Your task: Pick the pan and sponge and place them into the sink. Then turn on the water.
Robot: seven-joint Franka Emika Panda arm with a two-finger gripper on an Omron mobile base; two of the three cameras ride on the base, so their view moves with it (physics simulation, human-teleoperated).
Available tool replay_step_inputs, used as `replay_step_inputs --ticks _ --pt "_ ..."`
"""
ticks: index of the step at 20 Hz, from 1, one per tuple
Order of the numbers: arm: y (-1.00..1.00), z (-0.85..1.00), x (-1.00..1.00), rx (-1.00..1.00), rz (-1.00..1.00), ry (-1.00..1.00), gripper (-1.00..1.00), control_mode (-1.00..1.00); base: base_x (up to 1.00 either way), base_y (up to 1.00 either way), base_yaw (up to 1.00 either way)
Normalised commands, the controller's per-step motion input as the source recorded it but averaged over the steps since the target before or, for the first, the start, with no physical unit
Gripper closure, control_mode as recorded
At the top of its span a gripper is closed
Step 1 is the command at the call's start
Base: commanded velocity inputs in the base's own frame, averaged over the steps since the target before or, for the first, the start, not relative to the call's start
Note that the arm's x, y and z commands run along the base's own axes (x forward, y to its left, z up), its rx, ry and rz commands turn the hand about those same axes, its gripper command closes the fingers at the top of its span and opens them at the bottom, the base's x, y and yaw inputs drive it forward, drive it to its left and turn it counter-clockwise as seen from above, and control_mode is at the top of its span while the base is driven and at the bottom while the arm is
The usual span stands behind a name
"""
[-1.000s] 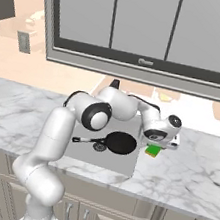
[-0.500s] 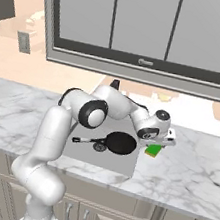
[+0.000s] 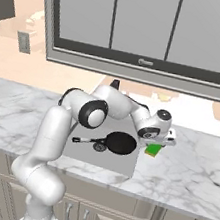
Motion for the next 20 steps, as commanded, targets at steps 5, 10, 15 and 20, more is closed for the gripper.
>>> replay_step_inputs --ticks 5,10,15,20 --pt "0.01 0.30 -0.03 0.12 0.00 0.00 1.00 -1.00 0.00 0.00 0.00" --pt "0.18 0.34 -0.11 0.08 0.00 0.00 1.00 -1.00 0.00 0.00 0.00" --pt "0.48 0.23 -0.20 0.01 0.00 -0.01 1.00 -1.00 0.00 0.00 0.00" --pt "0.74 0.02 -0.24 0.00 0.00 -0.01 1.00 -1.00 0.00 0.00 0.00"
